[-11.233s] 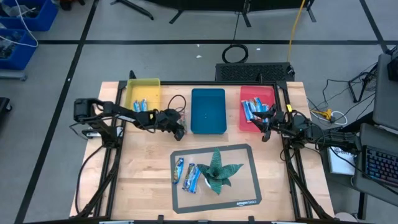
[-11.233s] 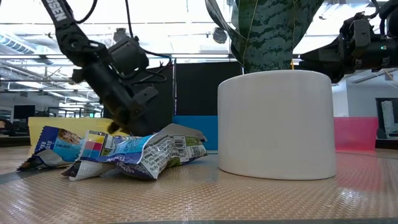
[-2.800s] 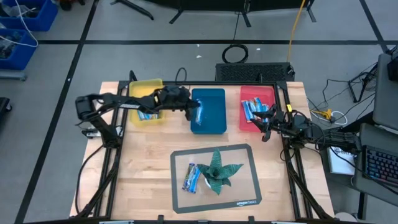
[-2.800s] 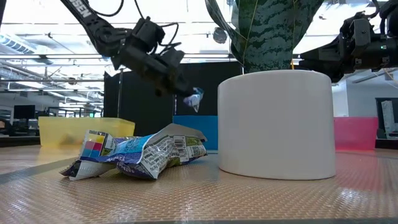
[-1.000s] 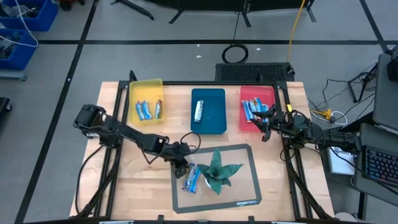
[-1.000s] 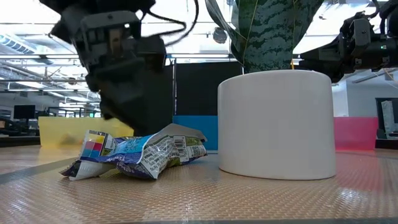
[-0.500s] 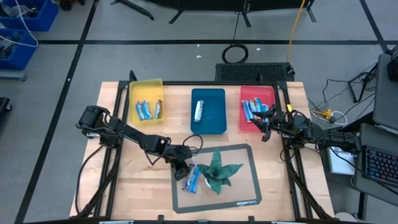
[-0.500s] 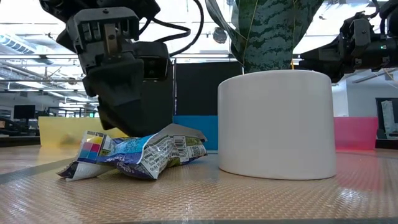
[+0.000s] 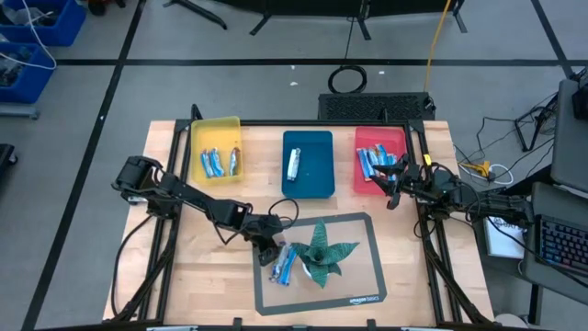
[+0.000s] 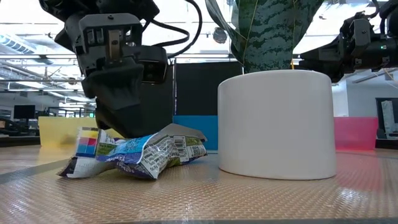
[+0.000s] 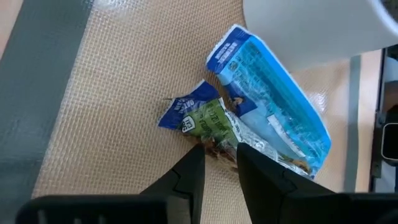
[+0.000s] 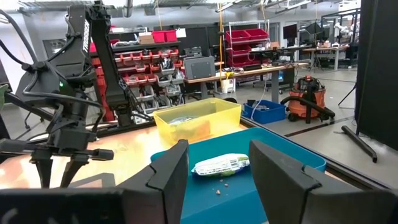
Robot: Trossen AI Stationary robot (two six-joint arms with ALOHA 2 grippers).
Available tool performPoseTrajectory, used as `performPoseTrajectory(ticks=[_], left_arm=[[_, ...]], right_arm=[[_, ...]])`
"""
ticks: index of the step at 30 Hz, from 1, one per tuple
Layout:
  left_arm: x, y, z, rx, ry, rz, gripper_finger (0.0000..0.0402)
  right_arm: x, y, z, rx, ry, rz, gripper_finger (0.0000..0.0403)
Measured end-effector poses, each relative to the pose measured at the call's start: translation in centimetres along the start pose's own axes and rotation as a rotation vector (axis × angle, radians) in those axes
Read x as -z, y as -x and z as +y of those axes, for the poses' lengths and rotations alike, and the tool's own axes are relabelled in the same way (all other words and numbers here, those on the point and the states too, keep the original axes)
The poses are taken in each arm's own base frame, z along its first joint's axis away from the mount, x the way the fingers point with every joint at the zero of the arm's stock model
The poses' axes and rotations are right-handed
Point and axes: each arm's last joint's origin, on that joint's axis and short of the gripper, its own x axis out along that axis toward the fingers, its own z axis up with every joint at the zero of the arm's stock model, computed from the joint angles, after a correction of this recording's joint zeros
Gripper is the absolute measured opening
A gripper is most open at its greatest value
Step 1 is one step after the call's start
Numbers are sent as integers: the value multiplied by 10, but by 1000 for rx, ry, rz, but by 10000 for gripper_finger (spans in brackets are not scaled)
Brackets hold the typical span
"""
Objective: Pick and place Granola Bars by type
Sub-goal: Put the blue granola bar into the blue bin
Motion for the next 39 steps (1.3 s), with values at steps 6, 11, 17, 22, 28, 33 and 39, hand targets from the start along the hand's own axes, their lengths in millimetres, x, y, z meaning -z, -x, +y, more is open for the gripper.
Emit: performPoseTrajectory(ticks=[6, 11, 17, 22, 28, 33, 39], left_arm=[[4, -1, -2, -14, 17, 6, 97], [7, -2, -5, -18, 9, 6, 97], [7, -2, -5, -36, 1, -11, 94], [5, -4, -7, -17, -5, -30, 40], [5, -19, -5, 41, -64, -30, 6], [3, -19, -4, 32, -103, -43, 3], [-4, 5, -12, -8, -170, -135, 2]], right_arm=[[0, 0, 0, 0, 0, 0, 160], [0, 0, 0, 0, 0, 0, 160], [0, 0, 0, 0, 0, 0, 160], [0, 0, 0, 0, 0, 0, 160], [0, 0, 0, 0, 0, 0, 160], [0, 0, 0, 0, 0, 0, 160], [0, 0, 0, 0, 0, 1, 160]])
